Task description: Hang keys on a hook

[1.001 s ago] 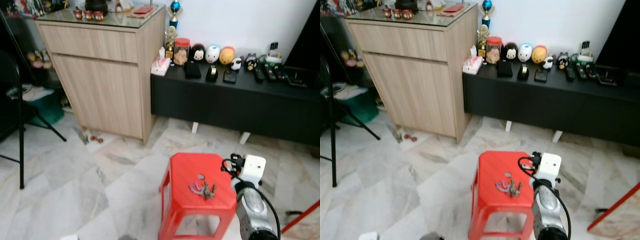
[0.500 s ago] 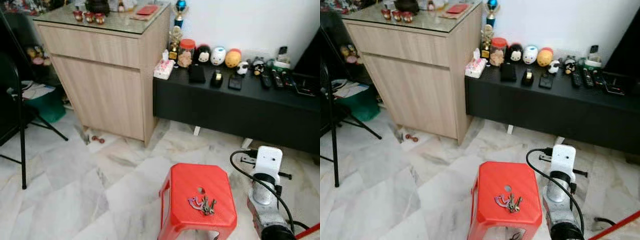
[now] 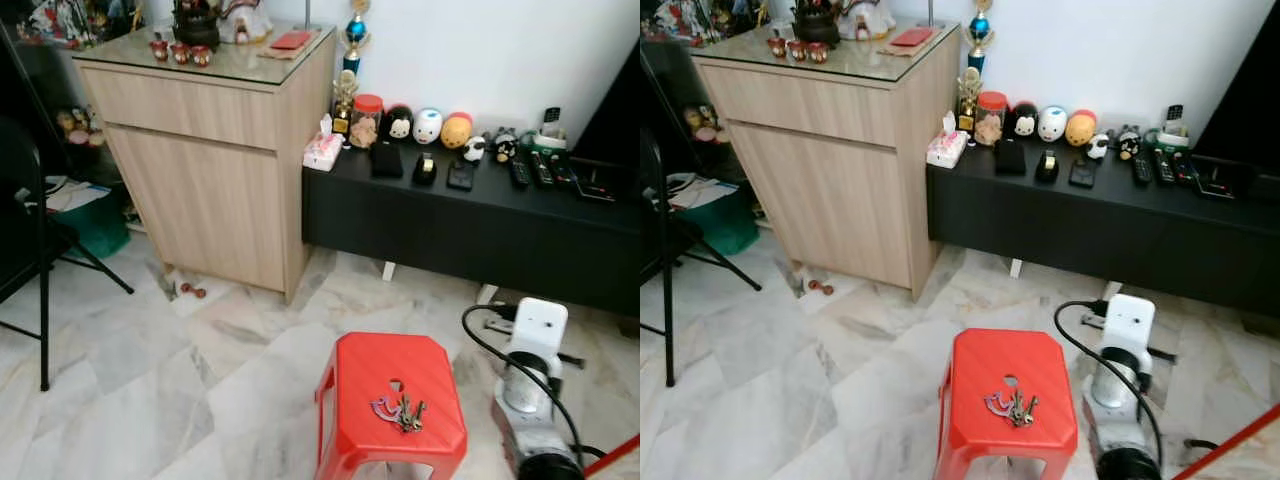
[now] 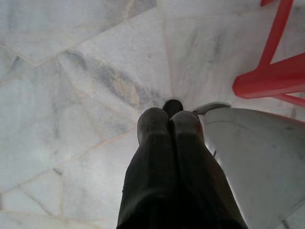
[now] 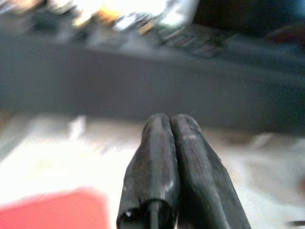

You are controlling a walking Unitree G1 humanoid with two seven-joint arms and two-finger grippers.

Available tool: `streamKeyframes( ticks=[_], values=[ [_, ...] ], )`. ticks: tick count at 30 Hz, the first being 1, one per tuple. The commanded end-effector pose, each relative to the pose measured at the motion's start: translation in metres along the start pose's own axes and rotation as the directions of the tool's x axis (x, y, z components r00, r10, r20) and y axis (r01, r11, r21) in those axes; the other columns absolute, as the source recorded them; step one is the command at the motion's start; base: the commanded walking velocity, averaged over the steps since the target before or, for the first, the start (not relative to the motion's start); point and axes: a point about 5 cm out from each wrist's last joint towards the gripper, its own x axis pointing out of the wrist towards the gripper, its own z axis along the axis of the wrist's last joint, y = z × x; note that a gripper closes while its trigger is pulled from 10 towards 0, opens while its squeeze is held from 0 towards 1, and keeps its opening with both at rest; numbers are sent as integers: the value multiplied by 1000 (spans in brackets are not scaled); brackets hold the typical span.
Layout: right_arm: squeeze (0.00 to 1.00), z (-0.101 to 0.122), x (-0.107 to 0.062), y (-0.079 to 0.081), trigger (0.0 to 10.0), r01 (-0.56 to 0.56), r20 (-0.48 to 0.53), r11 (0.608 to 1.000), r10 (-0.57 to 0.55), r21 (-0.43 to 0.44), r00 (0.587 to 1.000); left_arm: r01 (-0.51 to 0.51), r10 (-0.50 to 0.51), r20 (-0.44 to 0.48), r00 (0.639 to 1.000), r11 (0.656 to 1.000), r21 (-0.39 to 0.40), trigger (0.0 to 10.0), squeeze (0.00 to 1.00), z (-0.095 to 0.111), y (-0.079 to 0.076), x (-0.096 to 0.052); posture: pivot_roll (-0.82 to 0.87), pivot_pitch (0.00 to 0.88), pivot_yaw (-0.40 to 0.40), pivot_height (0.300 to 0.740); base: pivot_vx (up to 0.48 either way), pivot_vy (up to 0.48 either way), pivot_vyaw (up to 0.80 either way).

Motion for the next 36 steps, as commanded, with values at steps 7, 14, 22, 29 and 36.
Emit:
streamKeyframes(
  ticks=[7,14,22,29,36],
  values=[
    [0,-53,-20,-2,10000,-125,-260,991,135,55,956,8,-8,-8,1000,1000,7,10000,0,1,-3,1,199,0,-70,740,0,0,0],
    [0,-87,-43,-1,10000,-281,-411,957,286,73,866,15,-14,-18,1000,1000,26,10000,0,-1,-5,1,188,0,-68,740,0,0,0],
    [0,-117,-68,-5,10000,-306,-547,947,308,98,778,15,-15,-31,999,1000,24,10000,0,-5,-6,0,201,0,-71,740,0,0,0],
    [0,-124,-76,1,10000,-310,-579,944,318,116,751,15,-15,-33,999,1000,20,10000,0,-5,-5,0,203,0,-68,740,0,0,0],
    [0,-133,-82,-17,10000,-293,-614,950,297,110,731,16,-15,-34,999,1000,23,10000,0,-3,-5,1,197,0,-64,740,0,0,0]
  ],
)
